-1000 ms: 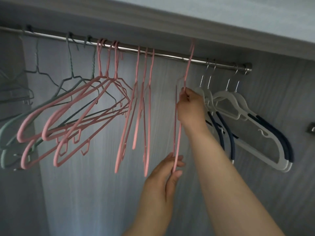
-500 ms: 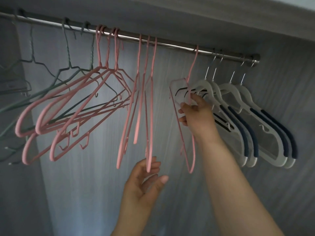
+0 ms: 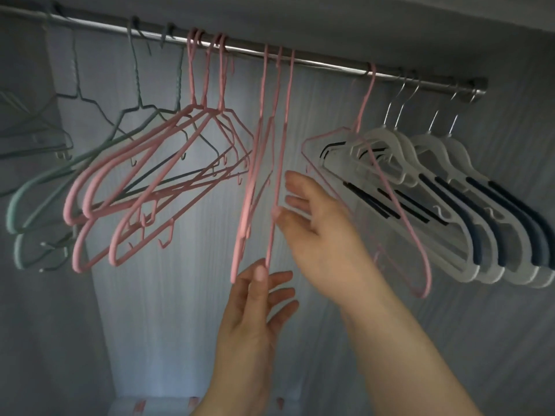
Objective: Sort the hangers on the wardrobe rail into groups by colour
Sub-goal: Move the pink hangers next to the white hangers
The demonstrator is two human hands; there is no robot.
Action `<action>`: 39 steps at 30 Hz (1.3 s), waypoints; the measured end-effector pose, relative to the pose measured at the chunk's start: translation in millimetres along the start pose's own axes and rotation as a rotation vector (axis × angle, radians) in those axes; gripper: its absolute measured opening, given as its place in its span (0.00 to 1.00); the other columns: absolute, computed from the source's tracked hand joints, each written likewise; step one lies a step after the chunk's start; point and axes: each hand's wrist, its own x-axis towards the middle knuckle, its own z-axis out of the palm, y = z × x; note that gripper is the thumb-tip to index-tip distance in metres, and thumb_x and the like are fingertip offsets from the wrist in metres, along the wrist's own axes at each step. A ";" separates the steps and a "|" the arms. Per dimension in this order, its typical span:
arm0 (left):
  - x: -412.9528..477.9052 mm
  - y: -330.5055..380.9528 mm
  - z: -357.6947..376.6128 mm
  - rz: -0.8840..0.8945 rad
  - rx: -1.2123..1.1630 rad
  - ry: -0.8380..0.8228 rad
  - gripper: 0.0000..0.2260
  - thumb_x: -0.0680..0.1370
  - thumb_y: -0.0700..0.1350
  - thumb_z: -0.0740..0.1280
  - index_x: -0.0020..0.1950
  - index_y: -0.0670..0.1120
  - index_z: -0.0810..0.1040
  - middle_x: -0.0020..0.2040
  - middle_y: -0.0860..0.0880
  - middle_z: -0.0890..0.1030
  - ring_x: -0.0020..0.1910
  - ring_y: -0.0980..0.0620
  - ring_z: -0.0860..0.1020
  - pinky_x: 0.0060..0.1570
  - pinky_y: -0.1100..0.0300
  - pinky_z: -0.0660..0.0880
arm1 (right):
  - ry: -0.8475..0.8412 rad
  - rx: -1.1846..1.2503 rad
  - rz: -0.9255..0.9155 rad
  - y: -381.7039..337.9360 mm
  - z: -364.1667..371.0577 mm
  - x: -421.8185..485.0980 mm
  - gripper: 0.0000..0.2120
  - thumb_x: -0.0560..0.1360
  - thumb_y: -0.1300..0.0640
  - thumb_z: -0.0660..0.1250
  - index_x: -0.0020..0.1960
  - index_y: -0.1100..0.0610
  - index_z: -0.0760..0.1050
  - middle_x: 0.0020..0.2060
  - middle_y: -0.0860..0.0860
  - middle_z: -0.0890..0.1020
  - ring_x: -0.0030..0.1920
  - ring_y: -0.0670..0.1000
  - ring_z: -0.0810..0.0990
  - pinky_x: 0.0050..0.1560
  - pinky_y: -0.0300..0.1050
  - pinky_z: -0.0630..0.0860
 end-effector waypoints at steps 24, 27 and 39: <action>7.0 -3.7 -14.8 0.023 0.265 -0.174 0.13 0.65 0.47 0.71 0.49 0.52 0.80 0.45 0.56 0.85 0.42 0.60 0.81 0.44 0.68 0.78 | 0.362 0.334 0.139 15.3 -2.8 31.1 0.18 0.78 0.63 0.57 0.41 0.43 0.76 0.32 0.43 0.77 0.21 0.41 0.67 0.27 0.35 0.65; 7.0 -3.2 -13.4 0.006 0.247 -0.171 0.10 0.67 0.48 0.72 0.48 0.52 0.81 0.44 0.55 0.85 0.43 0.59 0.81 0.45 0.68 0.78 | 0.376 0.349 0.153 16.9 -9.8 25.3 0.14 0.78 0.63 0.57 0.46 0.48 0.78 0.33 0.43 0.78 0.21 0.40 0.68 0.26 0.32 0.64; 0.6 -11.4 -11.6 0.010 0.267 -0.157 0.12 0.62 0.44 0.70 0.44 0.50 0.83 0.41 0.51 0.85 0.40 0.58 0.81 0.46 0.65 0.78 | 0.417 0.315 0.205 35.0 -28.5 9.5 0.14 0.78 0.63 0.57 0.40 0.51 0.76 0.26 0.41 0.76 0.19 0.41 0.63 0.20 0.33 0.63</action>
